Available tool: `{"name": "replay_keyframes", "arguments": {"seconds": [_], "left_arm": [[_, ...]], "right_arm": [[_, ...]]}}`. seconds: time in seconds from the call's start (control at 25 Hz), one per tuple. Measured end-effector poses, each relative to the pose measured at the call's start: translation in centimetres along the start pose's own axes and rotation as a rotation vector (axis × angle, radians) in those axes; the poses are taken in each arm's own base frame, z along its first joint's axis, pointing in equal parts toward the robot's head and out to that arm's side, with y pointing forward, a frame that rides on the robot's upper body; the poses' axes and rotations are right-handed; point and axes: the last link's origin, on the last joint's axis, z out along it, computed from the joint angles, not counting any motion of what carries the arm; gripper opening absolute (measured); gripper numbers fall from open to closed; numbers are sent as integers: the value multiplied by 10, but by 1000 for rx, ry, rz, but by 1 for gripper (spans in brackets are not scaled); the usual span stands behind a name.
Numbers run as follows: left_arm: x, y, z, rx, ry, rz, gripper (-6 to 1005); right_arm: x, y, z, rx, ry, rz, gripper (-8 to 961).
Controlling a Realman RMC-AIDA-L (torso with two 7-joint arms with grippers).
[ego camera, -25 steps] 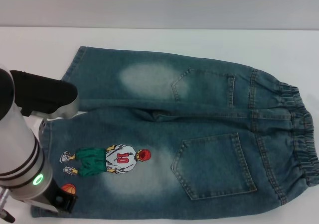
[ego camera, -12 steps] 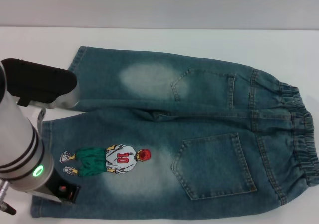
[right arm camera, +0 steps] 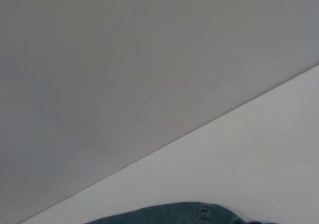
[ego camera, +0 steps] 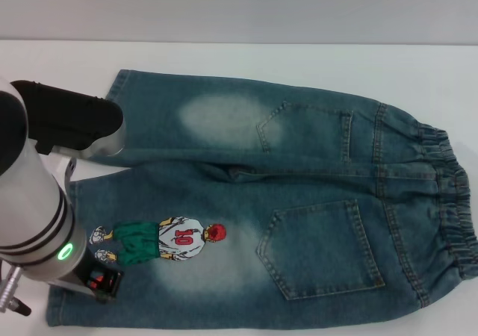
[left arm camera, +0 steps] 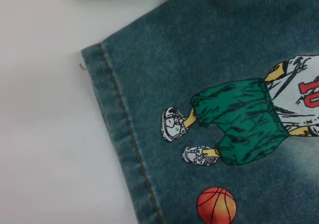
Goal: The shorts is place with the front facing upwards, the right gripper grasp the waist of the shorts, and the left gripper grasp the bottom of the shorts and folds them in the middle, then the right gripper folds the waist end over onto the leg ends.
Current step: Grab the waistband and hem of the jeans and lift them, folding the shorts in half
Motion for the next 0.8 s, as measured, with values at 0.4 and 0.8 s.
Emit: {"name": "replay_keyframes", "arguments": {"seconds": [0.4, 0.8], "left_arm": [[-8, 0, 4, -7, -48, -18, 571], [-10, -2, 13, 8, -80, -35, 775]], "right_arm": [[-1, -2, -2, 4, -6, 4, 750], [-4, 2, 1, -7, -3, -4, 751]]}}
